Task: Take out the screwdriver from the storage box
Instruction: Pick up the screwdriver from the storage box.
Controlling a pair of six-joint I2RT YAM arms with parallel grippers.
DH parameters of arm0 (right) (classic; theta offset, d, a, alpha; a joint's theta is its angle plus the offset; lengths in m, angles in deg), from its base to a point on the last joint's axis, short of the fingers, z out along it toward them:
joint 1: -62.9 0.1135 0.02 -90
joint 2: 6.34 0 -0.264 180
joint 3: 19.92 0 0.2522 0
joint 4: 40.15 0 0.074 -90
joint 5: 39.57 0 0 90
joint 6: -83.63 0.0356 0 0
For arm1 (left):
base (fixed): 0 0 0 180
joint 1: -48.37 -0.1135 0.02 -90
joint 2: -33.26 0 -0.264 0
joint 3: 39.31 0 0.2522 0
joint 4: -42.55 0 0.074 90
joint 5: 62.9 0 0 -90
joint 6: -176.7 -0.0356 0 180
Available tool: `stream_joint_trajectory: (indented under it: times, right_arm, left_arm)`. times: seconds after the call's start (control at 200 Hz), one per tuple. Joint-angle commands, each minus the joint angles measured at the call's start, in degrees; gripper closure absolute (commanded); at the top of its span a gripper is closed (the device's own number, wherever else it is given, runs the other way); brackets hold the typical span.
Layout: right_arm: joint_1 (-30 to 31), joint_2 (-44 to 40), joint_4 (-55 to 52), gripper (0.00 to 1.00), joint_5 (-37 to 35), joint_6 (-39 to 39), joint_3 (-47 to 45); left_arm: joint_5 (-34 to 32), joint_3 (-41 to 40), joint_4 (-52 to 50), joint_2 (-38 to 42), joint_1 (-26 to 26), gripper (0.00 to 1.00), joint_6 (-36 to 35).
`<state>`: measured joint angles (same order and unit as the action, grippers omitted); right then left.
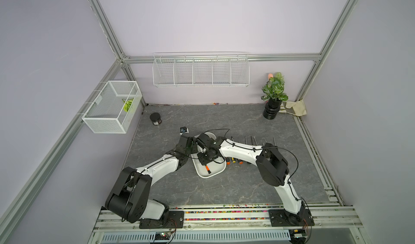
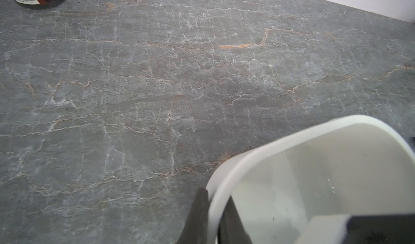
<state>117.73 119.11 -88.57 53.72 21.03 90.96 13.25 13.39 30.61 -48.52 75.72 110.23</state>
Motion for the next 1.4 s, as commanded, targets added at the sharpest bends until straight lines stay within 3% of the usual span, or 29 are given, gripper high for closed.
stream_joint_trajectory:
  times: [0.0, 0.355, 0.75, 1.13, 1.395]
  right_arm:
    - [-0.5, -0.2, -2.6, 1.00, -0.8, 0.2, -3.6]
    - [-1.1, -9.5, 2.7, 1.00, -0.2, 1.4, -10.2]
    - [-3.7, -19.5, 9.3, 1.00, 6.6, 4.4, -15.7]
    - [-6.1, -28.3, 4.2, 1.00, 5.5, 1.6, -17.2]
    - [-11.7, -37.1, 0.2, 1.00, 3.6, -2.2, -22.5]
  left_arm:
    - [0.2, -1.0, 2.2, 1.5, -0.2, 1.00, -0.9]
    - [0.4, -0.8, 2.4, 0.5, -0.3, 1.00, -1.0]
    - [-0.6, -0.3, 1.3, 0.5, -0.3, 1.00, -1.8]
    - [-0.3, 0.1, 1.1, 0.5, -0.3, 1.00, -1.8]
    - [-0.6, -0.1, 1.0, 0.9, -0.3, 1.00, -1.9]
